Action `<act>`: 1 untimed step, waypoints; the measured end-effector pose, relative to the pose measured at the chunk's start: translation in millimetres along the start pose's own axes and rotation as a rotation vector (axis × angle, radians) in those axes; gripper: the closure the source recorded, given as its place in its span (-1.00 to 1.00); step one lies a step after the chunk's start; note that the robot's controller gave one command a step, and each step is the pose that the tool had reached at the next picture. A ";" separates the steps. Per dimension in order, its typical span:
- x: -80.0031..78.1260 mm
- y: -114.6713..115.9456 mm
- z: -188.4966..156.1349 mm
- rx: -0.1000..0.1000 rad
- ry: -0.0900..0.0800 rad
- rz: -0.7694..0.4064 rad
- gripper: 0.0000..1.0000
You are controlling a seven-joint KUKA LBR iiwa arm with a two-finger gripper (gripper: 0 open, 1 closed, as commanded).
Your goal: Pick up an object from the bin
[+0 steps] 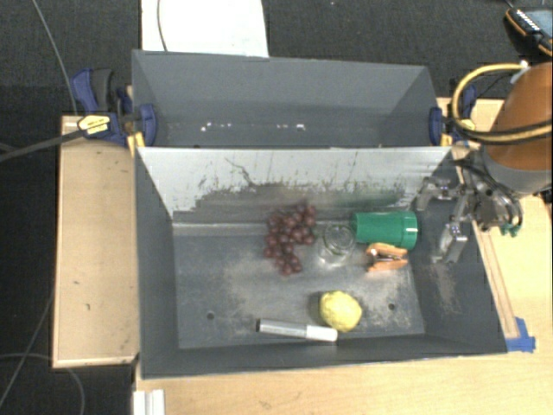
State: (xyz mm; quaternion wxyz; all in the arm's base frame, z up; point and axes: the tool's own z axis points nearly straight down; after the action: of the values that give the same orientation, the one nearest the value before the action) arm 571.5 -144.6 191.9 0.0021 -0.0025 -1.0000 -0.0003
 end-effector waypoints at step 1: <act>-1.7 0.9 -4.9 0.002 -0.008 -0.007 -1.00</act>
Offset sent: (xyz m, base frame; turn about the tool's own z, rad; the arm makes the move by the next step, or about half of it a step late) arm 0.0200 0.0199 -0.1219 -0.0667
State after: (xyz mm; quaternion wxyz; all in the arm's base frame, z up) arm 573.2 -143.7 196.8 -0.0020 0.0010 -1.0000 0.0005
